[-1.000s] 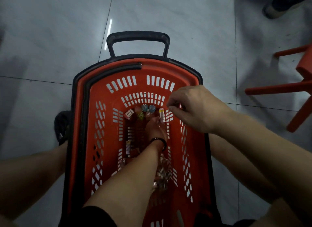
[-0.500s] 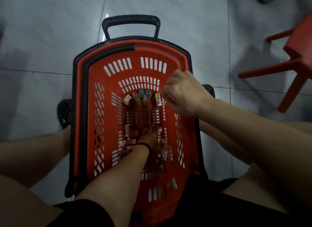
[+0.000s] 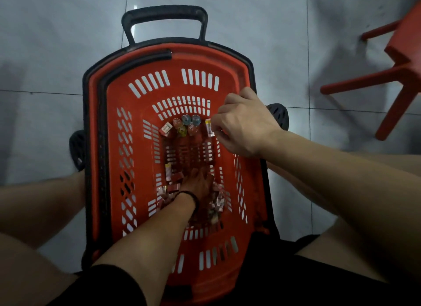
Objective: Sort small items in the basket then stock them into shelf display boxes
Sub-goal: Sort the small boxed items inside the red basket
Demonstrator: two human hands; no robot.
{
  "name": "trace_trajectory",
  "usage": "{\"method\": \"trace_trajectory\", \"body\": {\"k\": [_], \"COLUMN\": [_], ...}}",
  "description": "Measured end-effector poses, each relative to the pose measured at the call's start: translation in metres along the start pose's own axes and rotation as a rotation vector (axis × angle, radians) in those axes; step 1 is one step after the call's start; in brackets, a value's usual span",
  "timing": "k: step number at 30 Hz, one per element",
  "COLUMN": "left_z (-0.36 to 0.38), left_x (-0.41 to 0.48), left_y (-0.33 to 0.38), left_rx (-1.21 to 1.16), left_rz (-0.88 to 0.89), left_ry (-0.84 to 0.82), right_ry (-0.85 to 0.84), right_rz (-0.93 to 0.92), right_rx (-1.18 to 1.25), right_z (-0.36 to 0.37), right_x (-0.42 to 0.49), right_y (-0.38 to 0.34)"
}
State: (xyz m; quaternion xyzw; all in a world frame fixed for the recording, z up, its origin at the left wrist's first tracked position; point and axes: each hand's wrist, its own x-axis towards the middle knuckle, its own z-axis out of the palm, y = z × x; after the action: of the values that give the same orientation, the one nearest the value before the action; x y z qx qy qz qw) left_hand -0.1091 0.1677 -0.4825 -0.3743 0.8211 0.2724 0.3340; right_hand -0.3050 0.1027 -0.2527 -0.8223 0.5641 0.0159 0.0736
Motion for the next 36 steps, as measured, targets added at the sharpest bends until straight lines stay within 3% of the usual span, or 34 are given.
{"method": "trace_trajectory", "body": {"k": [11,19,27,36], "left_z": [-0.017,-0.022,-0.017,-0.006], "left_x": [0.006,-0.005,-0.003,0.018], "left_y": [0.007,0.008,0.017,0.023], "left_rx": [-0.008,-0.009,0.070,0.000], "left_rz": [0.016,0.100,0.011,-0.077], "left_ry": [-0.112,-0.028,-0.112,-0.170], "right_ry": [0.018,0.017,0.030,-0.004], "right_rz": [-0.010,-0.008,-0.013,-0.011], "right_rx": [-0.028,-0.023,-0.016,-0.044], "right_z": [0.005,0.006,0.003,0.009], "right_x": [0.001,0.001,0.002,0.000], "right_y": [0.001,0.002,0.000,0.002]}}
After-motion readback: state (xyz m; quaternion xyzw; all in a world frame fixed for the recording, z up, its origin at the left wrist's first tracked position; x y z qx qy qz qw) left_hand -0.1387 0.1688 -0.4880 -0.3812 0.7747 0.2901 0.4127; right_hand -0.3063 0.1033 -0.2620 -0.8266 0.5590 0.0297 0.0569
